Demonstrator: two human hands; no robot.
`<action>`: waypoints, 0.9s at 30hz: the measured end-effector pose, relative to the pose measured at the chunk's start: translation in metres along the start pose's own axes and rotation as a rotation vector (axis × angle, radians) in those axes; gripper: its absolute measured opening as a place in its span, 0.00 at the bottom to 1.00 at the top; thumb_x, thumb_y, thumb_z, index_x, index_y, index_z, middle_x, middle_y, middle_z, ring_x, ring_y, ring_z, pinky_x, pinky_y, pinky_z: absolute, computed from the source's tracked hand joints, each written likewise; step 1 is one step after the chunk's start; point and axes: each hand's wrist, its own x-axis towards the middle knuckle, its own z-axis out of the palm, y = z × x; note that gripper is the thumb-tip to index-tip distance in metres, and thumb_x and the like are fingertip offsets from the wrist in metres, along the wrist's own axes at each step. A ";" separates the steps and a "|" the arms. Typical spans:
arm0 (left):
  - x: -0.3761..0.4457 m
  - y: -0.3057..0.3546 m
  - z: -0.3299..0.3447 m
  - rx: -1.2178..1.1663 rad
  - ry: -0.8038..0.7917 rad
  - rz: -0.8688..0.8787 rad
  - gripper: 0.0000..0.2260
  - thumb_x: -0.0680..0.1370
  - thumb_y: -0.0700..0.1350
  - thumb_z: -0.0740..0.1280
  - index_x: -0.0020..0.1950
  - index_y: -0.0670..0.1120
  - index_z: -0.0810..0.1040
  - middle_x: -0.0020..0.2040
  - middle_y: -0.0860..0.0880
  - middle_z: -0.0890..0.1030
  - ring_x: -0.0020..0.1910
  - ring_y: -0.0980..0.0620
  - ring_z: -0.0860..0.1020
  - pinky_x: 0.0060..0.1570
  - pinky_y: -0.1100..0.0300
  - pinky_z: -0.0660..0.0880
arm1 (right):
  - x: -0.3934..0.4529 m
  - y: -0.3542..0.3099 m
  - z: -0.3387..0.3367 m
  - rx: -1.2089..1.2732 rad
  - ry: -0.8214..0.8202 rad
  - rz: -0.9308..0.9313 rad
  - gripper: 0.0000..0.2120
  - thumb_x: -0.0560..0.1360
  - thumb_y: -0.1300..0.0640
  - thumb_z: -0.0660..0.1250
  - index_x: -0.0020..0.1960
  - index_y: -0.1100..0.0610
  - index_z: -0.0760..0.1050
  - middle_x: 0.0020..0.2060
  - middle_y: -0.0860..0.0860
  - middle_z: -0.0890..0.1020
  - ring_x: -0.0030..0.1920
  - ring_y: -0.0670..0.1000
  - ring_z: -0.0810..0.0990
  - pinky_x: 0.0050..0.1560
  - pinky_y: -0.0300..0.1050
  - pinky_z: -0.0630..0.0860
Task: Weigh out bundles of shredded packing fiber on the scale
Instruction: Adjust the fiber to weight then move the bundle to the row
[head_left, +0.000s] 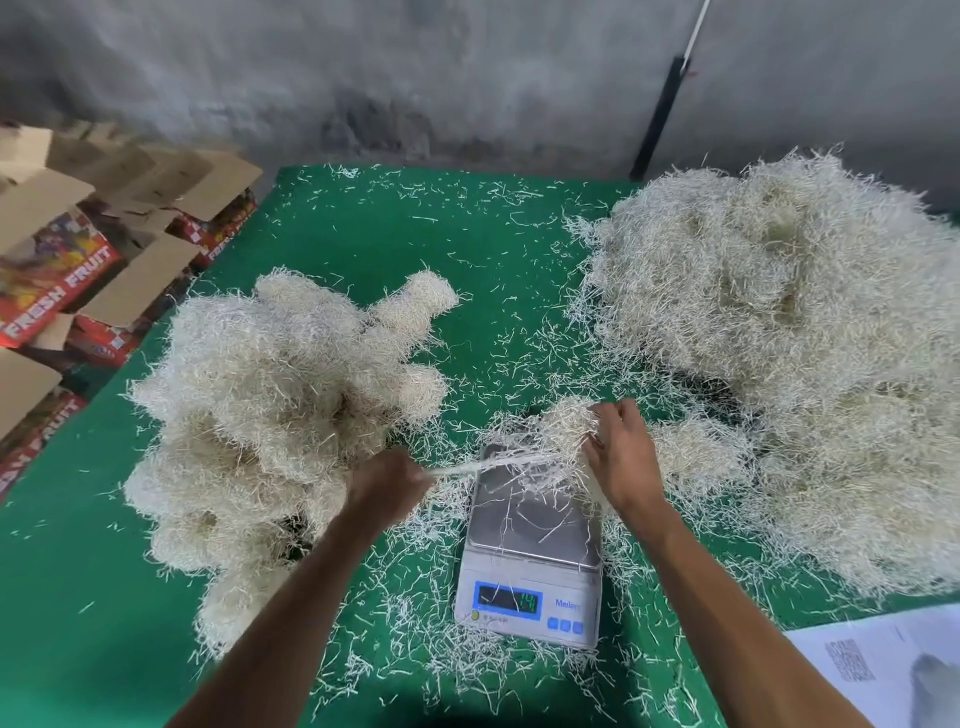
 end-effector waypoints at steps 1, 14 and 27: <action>0.000 -0.004 0.004 -0.092 0.044 -0.050 0.08 0.83 0.48 0.63 0.54 0.44 0.77 0.44 0.48 0.82 0.37 0.53 0.81 0.34 0.61 0.79 | -0.002 0.002 -0.001 -0.016 0.008 -0.013 0.20 0.76 0.65 0.73 0.66 0.59 0.74 0.62 0.57 0.73 0.51 0.51 0.78 0.59 0.50 0.82; -0.006 0.010 -0.057 -1.436 0.360 -0.396 0.15 0.84 0.44 0.58 0.67 0.37 0.73 0.44 0.47 0.78 0.30 0.49 0.79 0.26 0.68 0.75 | -0.009 -0.025 0.012 0.037 -0.111 -0.098 0.25 0.80 0.40 0.55 0.64 0.53 0.80 0.62 0.53 0.82 0.58 0.51 0.79 0.65 0.60 0.76; 0.022 0.096 -0.114 -1.214 0.051 0.134 0.16 0.80 0.33 0.60 0.66 0.44 0.71 0.52 0.44 0.78 0.35 0.65 0.77 0.32 0.67 0.73 | 0.026 -0.096 -0.023 0.279 -0.227 -0.300 0.32 0.75 0.38 0.72 0.76 0.42 0.67 0.60 0.50 0.79 0.54 0.48 0.79 0.59 0.51 0.78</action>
